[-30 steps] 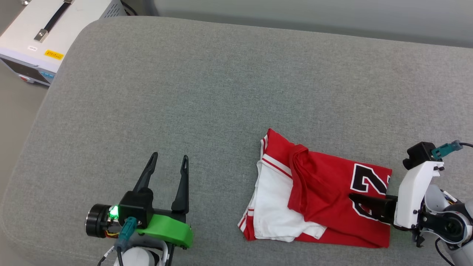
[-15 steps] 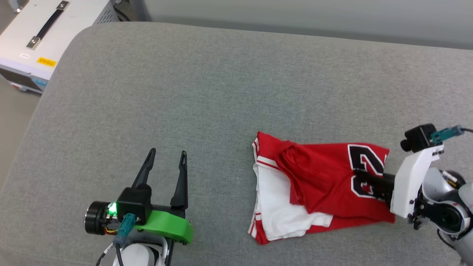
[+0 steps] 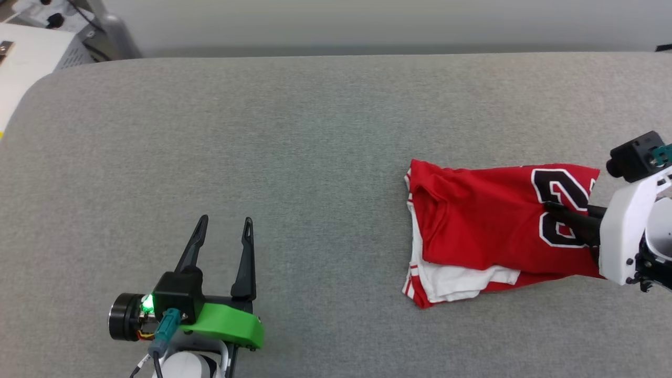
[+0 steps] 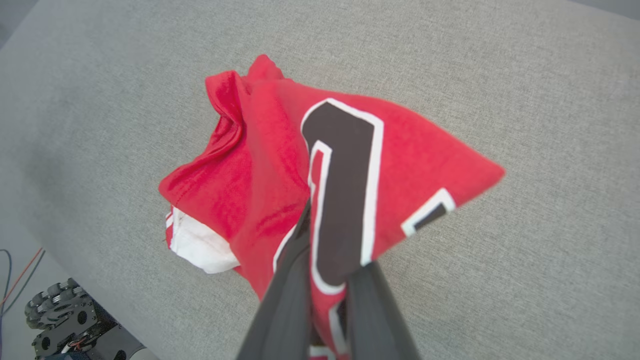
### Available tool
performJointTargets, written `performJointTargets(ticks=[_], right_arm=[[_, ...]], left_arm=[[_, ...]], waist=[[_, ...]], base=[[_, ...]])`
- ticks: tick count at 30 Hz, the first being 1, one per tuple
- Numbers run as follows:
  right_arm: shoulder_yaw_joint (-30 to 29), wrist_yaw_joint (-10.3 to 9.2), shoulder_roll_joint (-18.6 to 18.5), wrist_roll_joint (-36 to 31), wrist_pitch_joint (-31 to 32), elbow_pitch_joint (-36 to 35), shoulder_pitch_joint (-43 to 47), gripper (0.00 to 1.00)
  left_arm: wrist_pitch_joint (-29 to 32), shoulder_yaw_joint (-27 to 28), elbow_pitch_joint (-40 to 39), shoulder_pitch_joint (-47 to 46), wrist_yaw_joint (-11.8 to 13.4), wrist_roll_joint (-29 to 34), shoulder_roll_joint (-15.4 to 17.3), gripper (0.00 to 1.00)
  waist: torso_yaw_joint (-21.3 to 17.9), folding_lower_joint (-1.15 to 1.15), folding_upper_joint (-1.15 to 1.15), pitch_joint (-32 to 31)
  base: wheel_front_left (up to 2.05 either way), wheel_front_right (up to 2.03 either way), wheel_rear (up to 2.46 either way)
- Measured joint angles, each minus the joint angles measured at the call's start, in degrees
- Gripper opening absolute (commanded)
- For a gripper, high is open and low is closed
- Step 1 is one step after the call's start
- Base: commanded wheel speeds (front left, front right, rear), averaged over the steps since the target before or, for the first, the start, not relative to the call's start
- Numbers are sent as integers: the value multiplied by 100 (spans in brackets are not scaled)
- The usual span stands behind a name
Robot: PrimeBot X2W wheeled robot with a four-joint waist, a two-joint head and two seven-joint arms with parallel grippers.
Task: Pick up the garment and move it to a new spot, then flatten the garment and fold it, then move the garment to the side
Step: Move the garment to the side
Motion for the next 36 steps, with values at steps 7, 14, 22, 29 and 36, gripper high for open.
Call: performJointTargets(ticks=[7,14,22,29,36], right_arm=[[-297,0,-371,10,54,271,-207,0],[-563,0,-743,-180,107,1000,-619,0],[-971,0,-1039,-493,102,2009,-1245,0],[-1455,0,-1170,-853,24,2791,-1841,0],[-1675,1,-1226,-1230,-155,3338,-2192,0]], left_arm=[[1,53,-183,-68,-51,127,9,100],[0,53,-369,-348,-101,186,75,100],[1,-14,-592,-779,-151,267,102,100],[0,-170,-740,-1106,-151,272,94,100],[1,-227,-789,-1268,-151,272,86,100]], waist=[[-706,0,0,198],[-925,0,0,663],[-890,0,0,1307],[-736,1,0,1860],[-526,1,0,2231]], base=[[0,0,0],[0,0,0],[0,0,0],[0,0,0],[0,0,0]])
